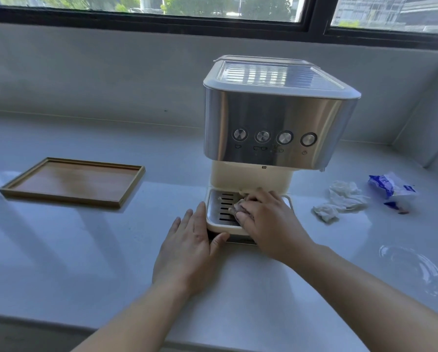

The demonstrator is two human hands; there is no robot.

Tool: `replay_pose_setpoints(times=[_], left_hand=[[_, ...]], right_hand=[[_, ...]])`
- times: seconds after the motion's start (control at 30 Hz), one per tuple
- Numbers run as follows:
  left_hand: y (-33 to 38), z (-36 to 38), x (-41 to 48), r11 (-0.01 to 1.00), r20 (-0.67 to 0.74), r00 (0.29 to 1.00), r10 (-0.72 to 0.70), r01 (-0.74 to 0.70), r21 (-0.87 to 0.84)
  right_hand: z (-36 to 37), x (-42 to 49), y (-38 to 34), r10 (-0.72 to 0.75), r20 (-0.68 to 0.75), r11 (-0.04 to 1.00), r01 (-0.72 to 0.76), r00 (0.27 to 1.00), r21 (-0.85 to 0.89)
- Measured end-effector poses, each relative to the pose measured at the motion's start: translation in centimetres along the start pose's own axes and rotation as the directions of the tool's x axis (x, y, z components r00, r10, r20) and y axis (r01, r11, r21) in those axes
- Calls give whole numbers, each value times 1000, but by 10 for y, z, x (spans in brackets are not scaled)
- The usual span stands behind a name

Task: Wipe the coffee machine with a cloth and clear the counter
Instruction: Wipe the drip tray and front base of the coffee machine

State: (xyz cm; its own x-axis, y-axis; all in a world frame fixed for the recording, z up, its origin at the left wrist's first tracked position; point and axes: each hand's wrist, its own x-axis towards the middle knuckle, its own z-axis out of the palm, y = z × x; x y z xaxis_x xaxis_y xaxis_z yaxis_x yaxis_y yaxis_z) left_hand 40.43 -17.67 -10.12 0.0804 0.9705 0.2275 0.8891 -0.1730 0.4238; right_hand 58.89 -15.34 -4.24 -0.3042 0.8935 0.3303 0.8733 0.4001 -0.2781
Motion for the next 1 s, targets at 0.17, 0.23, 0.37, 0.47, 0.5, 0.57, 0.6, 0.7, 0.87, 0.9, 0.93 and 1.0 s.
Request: replay_pose_setpoints(times=[0.17, 0.23, 0.37, 0.47, 0.5, 0.57, 0.6, 0.7, 0.87, 0.9, 0.93, 1.0], left_hand=[[-3, 2, 0, 1000, -3, 1000, -3, 3, -7], [-3, 2, 1, 1000, 4, 1000, -3, 3, -18], [-3, 0, 2, 999, -16, 1000, -2, 1, -44], [-3, -2, 2, 997, -34, 999, -5, 3, -81], [-3, -3, 2, 996, -36, 999, -9, 6, -88], [-2, -4, 1, 995, -45, 999, -17, 13, -98], [-2, -4, 0, 995, -47, 999, -25, 20, -102], [-2, -4, -1, 995, -43, 999, -33, 28, -99], [-1, -5, 0, 996, -39, 999, -31, 27, -85], [0, -6, 0, 996, -40, 999, -31, 28, -83], [0, -7, 0, 996, -40, 999, -34, 31, -81], [1, -8, 0, 996, -35, 999, -34, 31, -83]], right_hand=[[1, -1, -5, -114, 17, 986, 111, 993, 129], [-1, 9, -5, -142, 72, 975, 127, 987, 181], [1, 34, -11, -204, 102, 958, 177, 974, 224], [6, 37, -17, -248, 65, 944, 226, 966, 241], [5, 34, -18, -253, 72, 941, 228, 965, 248], [0, 22, -17, -256, 120, 948, 225, 959, 227], [-4, 14, -12, -259, 140, 950, 226, 956, 213], [-20, -3, 15, -144, 98, 971, 122, 985, 205], [-5, 12, 4, 52, 3, 988, -52, 999, 147], [0, 15, -4, 31, 17, 989, -33, 999, 145], [3, 16, -8, 2, 42, 989, -8, 999, 149], [0, 13, -2, -18, 87, 991, 6, 996, 134]])
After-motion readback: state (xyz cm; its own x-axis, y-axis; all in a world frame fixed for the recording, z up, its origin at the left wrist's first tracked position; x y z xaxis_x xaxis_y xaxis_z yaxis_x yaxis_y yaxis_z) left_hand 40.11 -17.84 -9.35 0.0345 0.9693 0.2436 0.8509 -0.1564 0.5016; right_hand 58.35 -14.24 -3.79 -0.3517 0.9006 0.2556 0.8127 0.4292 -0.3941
